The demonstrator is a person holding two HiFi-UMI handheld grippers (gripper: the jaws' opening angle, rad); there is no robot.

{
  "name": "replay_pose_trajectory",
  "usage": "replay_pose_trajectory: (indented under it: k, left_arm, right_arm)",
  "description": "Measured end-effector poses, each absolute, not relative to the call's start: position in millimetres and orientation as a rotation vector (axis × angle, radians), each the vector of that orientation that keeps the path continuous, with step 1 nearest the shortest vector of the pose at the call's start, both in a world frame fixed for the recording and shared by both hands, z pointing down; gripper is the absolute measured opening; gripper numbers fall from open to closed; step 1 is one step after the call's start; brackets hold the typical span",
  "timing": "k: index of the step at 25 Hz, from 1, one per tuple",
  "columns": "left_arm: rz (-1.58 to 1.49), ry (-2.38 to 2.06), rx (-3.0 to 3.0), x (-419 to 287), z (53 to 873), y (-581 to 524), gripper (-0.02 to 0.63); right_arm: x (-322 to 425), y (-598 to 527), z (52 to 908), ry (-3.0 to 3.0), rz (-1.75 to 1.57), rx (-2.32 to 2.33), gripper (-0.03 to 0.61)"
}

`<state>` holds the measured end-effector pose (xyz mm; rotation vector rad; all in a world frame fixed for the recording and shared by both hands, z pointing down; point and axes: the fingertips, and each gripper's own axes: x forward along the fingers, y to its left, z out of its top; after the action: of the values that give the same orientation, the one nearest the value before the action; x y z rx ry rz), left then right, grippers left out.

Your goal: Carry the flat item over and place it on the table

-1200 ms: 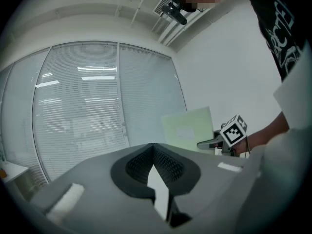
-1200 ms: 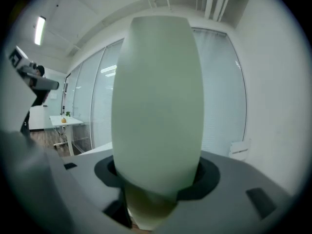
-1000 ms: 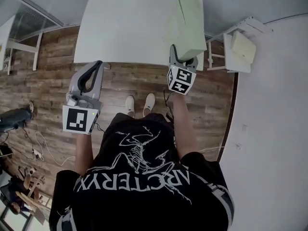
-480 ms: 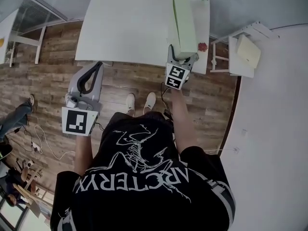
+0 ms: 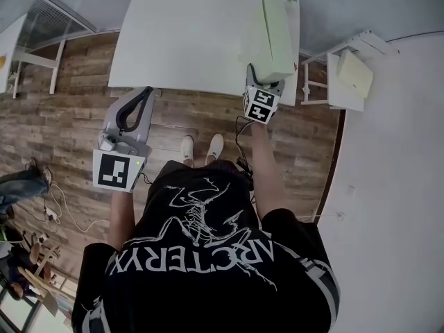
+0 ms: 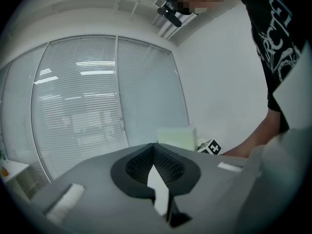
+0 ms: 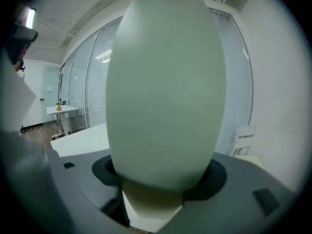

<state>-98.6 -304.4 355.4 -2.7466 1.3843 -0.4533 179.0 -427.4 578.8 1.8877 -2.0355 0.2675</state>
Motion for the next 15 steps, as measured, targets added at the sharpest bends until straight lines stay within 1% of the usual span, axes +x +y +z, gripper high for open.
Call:
replay_pose_trajectory:
  k: [10, 15]
  left_arm:
    - [-0.435, 1.398, -2.747, -102, 354, -305, -0.002]
    - [-0.396, 1.369, -2.756, -98, 351, -307, -0.002]
  right_arm:
    - [180, -418, 579, -2.027, 0.297, 1.872, 0.298]
    - [181, -401, 566, -2.032, 0.293, 1.879, 0.303]
